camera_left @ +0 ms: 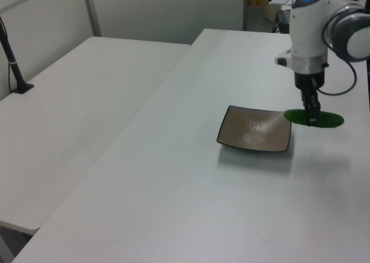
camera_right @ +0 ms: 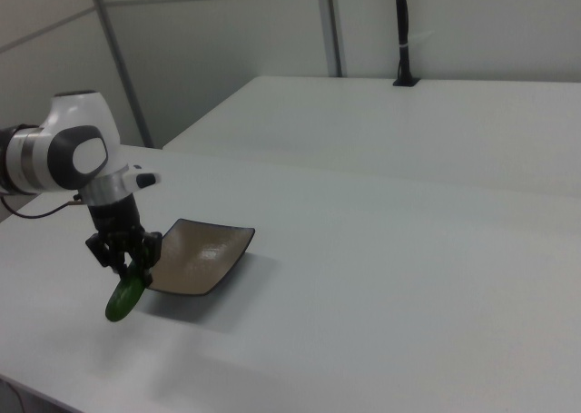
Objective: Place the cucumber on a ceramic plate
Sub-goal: 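Lift the cucumber and carry it over the dark square plate, then lower the cucumber onto the plate and open the gripper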
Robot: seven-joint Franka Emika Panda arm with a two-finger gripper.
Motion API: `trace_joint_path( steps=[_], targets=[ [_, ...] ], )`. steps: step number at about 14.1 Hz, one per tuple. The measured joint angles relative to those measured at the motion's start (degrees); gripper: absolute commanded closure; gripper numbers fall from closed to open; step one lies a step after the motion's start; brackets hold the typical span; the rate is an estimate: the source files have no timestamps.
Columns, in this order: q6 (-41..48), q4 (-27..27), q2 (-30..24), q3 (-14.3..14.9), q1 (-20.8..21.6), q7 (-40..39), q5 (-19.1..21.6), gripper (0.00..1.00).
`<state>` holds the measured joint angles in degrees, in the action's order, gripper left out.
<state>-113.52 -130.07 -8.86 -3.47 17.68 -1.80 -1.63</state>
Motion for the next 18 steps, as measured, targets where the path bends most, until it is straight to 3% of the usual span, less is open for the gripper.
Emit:
trace_joint_path(
  steps=[3,6,7,8,9,18],
  targets=[
    [-0.19,5.31,2.74,0.22,-1.93,1.25,0.82,0.70],
    [-2.92,11.60,9.43,0.37,-3.15,3.78,1.17,0.66],
    [-4.80,12.76,11.60,0.36,-3.17,4.93,1.18,0.46],
    [-6.97,13.38,13.64,0.32,-3.16,5.98,1.18,0.08],
    [-8.68,13.75,15.18,0.25,-3.16,7.07,1.18,0.00],
    [-9.59,17.57,16.68,0.07,-3.43,9.82,1.17,0.00]
  ],
)
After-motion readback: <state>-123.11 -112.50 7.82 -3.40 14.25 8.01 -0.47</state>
